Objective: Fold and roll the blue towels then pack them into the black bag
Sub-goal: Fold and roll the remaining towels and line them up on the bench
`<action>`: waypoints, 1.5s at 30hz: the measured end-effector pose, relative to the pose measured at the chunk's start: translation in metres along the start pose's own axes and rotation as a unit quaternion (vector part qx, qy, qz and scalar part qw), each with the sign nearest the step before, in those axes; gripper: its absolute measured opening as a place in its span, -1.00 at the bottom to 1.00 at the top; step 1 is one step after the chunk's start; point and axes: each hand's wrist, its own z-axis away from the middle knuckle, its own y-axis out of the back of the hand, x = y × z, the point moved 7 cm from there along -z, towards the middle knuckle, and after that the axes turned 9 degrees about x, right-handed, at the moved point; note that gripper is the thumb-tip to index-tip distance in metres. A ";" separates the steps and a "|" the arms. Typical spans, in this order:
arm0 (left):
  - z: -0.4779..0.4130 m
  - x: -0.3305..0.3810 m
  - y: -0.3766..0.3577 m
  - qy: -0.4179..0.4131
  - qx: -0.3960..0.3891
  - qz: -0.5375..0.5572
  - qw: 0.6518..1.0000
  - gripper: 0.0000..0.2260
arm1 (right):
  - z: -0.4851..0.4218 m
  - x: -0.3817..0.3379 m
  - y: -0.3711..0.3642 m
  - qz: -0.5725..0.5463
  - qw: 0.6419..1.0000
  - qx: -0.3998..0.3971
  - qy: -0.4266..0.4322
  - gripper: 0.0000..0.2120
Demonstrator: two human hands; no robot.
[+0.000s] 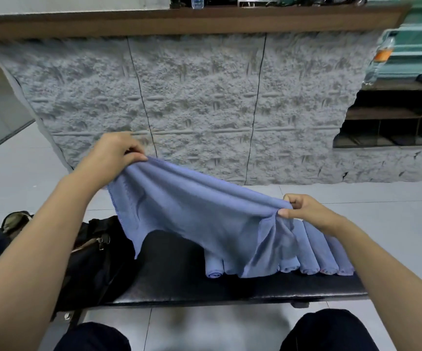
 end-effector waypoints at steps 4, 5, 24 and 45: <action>0.008 -0.021 0.010 0.123 0.045 0.055 0.990 -0.93 | 0.008 -0.034 0.000 -0.030 0.999 0.004 0.015 -0.76; 0.011 -0.013 0.006 0.149 0.045 0.103 0.982 -0.92 | 0.007 -0.048 -0.007 -0.028 0.999 0.010 0.035 -0.81; 0.028 0.121 -0.040 0.105 -0.097 0.165 0.976 -0.88 | 0.006 -0.139 -0.082 0.200 0.946 0.151 0.205 -0.85; 0.043 0.021 -0.013 0.275 -0.006 0.151 0.949 -0.77 | 0.033 -0.091 -0.009 -0.114 0.962 0.242 0.047 -0.90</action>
